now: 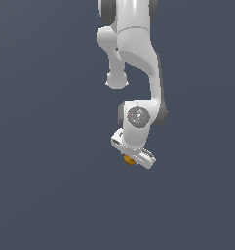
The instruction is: Pick up the object and move it to a goal position.
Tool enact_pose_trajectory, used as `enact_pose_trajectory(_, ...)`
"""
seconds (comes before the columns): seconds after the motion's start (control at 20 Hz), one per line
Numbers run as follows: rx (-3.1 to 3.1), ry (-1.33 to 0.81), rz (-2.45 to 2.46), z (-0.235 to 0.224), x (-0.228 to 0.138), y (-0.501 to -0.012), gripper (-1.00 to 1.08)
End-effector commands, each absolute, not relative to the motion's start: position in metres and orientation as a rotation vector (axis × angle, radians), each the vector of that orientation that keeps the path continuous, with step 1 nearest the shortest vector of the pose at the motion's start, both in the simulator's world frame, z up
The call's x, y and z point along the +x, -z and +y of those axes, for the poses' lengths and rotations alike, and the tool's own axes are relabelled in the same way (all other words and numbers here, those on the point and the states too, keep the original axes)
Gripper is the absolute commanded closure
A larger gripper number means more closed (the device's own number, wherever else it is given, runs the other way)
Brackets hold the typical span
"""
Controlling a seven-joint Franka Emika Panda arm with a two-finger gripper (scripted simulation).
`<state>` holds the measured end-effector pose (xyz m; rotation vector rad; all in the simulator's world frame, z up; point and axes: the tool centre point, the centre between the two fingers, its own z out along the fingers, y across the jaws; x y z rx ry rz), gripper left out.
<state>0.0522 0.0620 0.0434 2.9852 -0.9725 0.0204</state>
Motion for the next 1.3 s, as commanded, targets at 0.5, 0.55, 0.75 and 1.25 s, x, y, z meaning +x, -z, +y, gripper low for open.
enact_pose_trajectory(0.5, 2.99, -0.012, -0.962, -0.023, 0.095, -0.046, 1.08)
enact_pose_trajectory(0.55, 2.99, -0.011, -0.961, -0.031, 0.1, -0.046, 1.08)
enact_pose_trajectory(0.75, 2.992, -0.007, -0.957, -0.058, 0.115, -0.046, 1.08)
enact_pose_trajectory(1.25, 2.994, -0.001, -0.951, -0.099, 0.139, -0.047, 1.08)
